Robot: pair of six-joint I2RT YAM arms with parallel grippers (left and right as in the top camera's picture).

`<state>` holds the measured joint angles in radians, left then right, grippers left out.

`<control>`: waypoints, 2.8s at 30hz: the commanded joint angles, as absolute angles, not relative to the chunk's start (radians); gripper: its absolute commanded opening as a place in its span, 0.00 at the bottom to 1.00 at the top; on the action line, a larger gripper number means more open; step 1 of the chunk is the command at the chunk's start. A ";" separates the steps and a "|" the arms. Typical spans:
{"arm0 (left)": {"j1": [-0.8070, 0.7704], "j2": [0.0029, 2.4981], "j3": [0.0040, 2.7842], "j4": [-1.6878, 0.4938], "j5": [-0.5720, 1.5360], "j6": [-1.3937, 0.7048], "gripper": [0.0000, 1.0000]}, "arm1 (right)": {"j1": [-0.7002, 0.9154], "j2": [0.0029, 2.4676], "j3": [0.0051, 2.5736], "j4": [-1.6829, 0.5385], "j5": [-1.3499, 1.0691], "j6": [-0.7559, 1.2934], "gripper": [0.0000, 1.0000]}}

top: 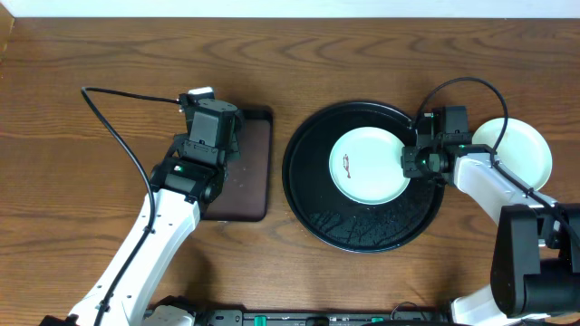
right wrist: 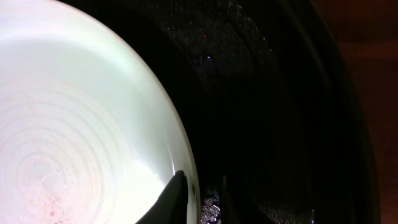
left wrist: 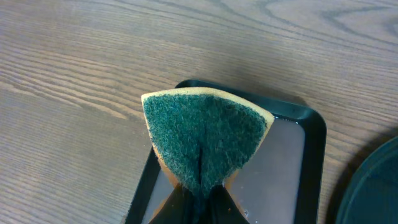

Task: Clean dirty plates on tray and stack at the side

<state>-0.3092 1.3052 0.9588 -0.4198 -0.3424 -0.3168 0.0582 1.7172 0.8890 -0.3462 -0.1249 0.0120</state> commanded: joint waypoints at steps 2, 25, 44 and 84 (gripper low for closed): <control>-0.310 1.308 0.967 -0.422 -0.348 -0.309 0.08 | 0.060 1.708 0.883 -0.348 -0.140 0.022 0.04; -0.291 1.282 0.967 -0.385 -0.364 -0.270 0.07 | 0.060 1.708 0.883 -0.338 -0.139 0.022 0.01; -0.210 1.575 1.541 -1.019 -0.032 -0.266 0.08 | 0.060 1.708 0.883 -0.333 -0.140 0.022 0.01; -0.746 2.119 1.528 -0.488 -0.017 -0.293 0.07 | 0.060 1.708 0.883 -0.341 -0.140 0.022 0.01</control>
